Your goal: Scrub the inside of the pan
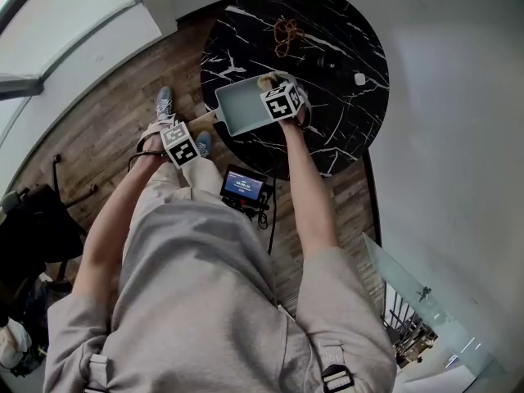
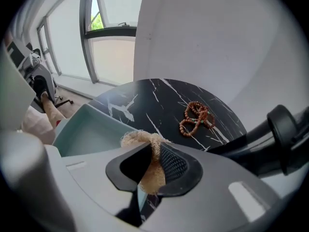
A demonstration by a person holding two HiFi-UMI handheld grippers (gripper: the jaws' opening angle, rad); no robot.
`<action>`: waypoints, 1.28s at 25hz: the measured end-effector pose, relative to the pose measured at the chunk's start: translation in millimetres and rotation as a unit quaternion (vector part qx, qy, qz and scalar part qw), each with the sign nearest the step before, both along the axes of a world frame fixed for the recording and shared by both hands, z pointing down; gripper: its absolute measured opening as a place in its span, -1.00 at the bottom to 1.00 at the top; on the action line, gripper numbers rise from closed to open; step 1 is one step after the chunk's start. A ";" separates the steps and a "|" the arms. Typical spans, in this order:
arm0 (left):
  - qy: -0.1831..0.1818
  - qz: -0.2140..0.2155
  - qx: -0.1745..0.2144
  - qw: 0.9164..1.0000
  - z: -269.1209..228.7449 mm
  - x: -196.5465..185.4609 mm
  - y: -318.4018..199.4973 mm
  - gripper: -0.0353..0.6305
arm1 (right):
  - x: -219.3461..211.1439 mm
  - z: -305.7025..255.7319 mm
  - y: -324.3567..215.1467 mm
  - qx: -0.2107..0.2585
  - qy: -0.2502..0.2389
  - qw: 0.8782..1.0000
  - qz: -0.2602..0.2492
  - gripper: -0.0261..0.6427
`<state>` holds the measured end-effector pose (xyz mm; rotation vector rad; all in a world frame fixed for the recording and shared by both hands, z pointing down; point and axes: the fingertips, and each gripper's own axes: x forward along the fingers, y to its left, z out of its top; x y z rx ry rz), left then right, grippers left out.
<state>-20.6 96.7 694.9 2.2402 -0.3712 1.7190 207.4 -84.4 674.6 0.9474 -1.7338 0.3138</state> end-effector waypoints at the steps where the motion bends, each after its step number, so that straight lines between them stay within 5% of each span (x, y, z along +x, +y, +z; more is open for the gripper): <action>1: -0.001 0.002 0.001 1.000 0.2 0.0 -0.8 -0.49 | -2.5 2.3 -4.4 0.003 0.001 1.000 0.003 -0.70; 11: -0.001 0.022 0.007 1.000 1.2 -0.7 -2.4 -0.48 | -19.7 12.9 -10.5 0.068 0.059 0.995 0.040 -0.72; 19: -0.004 0.031 0.004 1.000 1.9 -1.3 -2.0 -0.47 | -36.7 34.6 1.8 -0.006 -0.073 0.988 0.138 -0.74; 32: -0.024 0.031 0.006 0.999 2.2 -2.6 -1.9 -0.47 | -140.2 39.4 53.3 -0.116 -0.166 0.979 0.018 -0.74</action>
